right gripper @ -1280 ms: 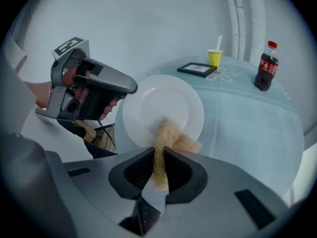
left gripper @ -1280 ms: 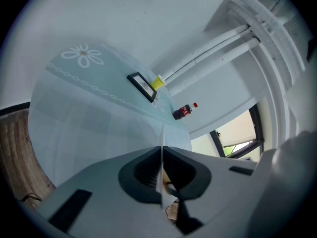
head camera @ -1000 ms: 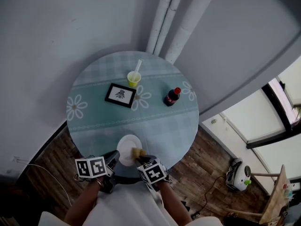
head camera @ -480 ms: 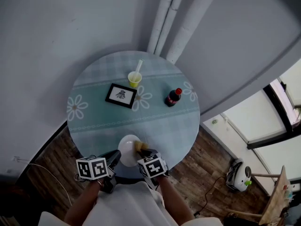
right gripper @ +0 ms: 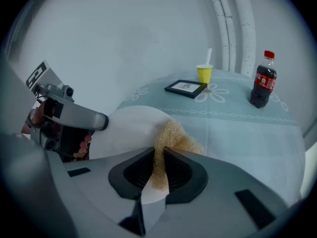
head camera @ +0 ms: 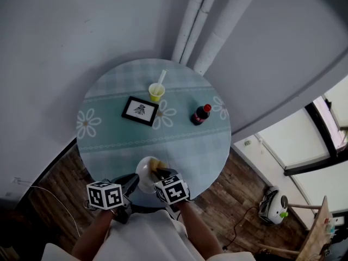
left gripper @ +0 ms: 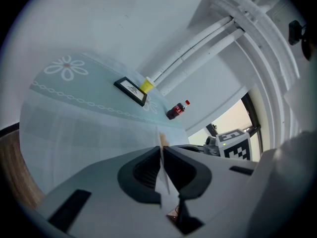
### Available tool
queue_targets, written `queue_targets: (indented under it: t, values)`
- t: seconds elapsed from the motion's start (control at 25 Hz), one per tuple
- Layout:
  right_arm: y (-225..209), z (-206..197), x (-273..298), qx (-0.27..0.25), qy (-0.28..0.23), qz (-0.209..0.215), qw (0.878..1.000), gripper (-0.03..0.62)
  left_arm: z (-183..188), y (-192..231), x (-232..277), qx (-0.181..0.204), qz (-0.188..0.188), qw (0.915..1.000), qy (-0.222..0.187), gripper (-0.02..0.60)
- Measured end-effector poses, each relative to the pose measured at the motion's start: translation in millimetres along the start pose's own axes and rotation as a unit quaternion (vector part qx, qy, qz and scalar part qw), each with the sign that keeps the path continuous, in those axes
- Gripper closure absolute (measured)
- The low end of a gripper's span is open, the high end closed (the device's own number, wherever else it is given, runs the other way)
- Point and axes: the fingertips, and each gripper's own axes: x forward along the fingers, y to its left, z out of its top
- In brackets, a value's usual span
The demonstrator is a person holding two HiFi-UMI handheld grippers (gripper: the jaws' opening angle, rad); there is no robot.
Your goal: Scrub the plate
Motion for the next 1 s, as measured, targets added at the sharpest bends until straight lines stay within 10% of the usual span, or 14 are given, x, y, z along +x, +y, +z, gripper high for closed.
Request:
queue_targets:
  t: [1.0]
  values:
    - [62.4,4.3,-20.8,-0.077,0.002,0.086,0.993,0.531,-4.6,1.5,-1.8,-0.058,-0.018,0.998,-0.017,0.561]
